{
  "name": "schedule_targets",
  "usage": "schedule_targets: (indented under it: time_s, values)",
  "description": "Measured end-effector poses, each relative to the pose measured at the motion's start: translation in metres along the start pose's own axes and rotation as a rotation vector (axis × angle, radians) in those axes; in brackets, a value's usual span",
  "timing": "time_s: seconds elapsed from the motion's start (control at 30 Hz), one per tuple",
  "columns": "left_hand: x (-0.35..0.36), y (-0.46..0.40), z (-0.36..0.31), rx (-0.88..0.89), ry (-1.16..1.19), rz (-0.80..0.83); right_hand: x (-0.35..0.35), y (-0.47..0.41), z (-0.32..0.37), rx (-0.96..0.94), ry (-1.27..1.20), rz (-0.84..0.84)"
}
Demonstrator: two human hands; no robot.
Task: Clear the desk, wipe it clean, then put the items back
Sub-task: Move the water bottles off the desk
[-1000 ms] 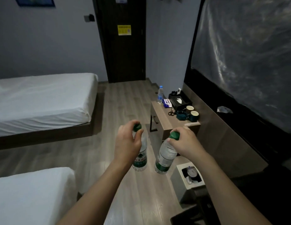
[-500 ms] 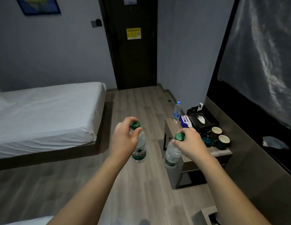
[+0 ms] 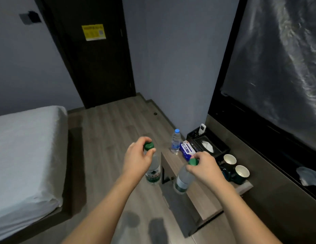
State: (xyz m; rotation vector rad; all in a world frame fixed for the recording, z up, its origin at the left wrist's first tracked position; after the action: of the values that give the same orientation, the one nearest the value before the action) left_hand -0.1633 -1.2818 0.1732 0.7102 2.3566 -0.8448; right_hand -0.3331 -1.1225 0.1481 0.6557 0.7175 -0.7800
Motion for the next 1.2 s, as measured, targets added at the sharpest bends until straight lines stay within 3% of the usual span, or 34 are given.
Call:
schedule_targets:
  time_s: [0.2, 0.33, 0.63, 0.8, 0.97, 1.2]
  values:
    - [0.06, -0.108, 0.048, 0.114, -0.065, 0.165, 0.022, -0.115, 0.003, 0.124, -0.062, -0.003]
    - [0.102, -0.169, 0.085, 0.058, -0.049, 0.187, 0.051, -0.2, 0.0, 0.203, -0.035, 0.056]
    - [0.222, -0.242, 0.167, -0.045, 0.006, 0.48, 0.106, -0.329, -0.022, 0.453, -0.025, 0.108]
    - [0.287, -0.251, 0.204, 0.06, 0.015, 0.684, 0.136, -0.37, -0.039, 0.58, -0.023, 0.068]
    - [0.32, -0.247, 0.229, 0.169, -0.033, 0.787, 0.151, -0.387, -0.041, 0.628, -0.043, 0.08]
    - [0.326, -0.251, 0.24, 0.192, -0.048, 0.789, 0.151, -0.387, -0.031, 0.629, -0.074, 0.084]
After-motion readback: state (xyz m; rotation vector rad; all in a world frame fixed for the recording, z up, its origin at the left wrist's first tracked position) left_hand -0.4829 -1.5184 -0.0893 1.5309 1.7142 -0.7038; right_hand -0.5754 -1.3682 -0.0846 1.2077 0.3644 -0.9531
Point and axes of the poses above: each hand's wrist, its own y-axis away from the middle knuckle, its own x-axis out of the palm, z = x × y, the point moved 4 cm from there along -y, towards the middle knuckle, and after that the axes turned 12 degrees about x, right-handed, at the moved point
